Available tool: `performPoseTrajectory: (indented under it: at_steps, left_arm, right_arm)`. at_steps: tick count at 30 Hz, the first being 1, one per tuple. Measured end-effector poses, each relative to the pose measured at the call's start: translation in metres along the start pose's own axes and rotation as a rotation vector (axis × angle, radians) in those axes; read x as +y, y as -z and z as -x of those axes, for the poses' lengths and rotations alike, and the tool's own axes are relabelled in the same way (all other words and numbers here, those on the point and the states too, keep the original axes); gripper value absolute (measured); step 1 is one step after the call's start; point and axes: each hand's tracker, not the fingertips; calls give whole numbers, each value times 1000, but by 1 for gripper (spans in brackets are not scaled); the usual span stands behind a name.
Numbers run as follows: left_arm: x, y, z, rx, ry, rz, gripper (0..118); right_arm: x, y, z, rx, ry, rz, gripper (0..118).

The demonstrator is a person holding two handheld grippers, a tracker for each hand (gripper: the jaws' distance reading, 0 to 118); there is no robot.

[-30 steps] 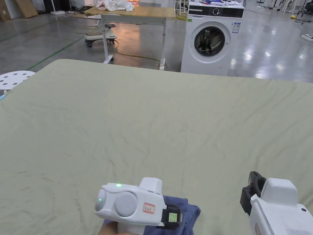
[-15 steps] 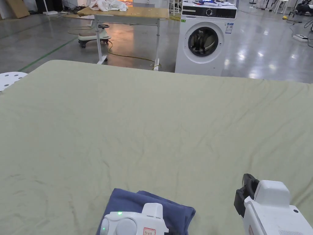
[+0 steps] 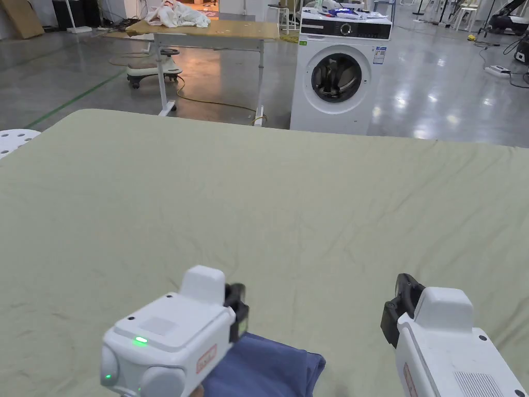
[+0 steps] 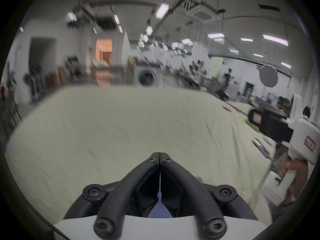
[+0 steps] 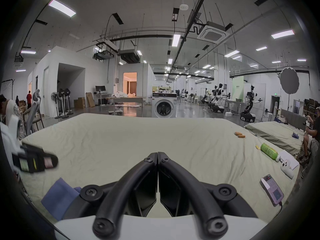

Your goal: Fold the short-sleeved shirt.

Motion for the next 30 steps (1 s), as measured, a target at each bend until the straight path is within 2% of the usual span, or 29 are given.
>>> performPoseTrajectory:
  at_steps: [5, 8, 15, 17, 21, 23, 25, 30]
  left_arm:
    - [11, -28, 22, 271, 122, -255, 0]
    - [7, -38, 33, 391, 158, -338, 0]
    - [3, -55, 51, 412, 134, -343, 0]
    - [3, -59, 56, 403, 117, -352, 0]
    - [-1, -63, 64, 396, 94, -330, 0]
    - [-5, -65, 69, 394, 79, -315, 0]
    - [-10, -66, 74, 398, 72, -293, 0]
    - [-24, -69, 82, 395, 45, -237, 0]
  right_arm:
    - [13, 1, 9, 0, 18, -53, 0]
    - [19, 0, 13, -5, 23, -81, 0]
    - [22, -14, 23, 11, 14, -93, 0]
    - [16, -21, 33, 55, 7, -67, 0]
    - [-14, -31, 63, 178, -11, 42, 0]
    - [-35, -28, 81, 206, -36, 108, 0]
    - [-57, -22, 94, 246, -27, 171, 0]
    - [-108, 4, 115, 249, -56, 323, 0]
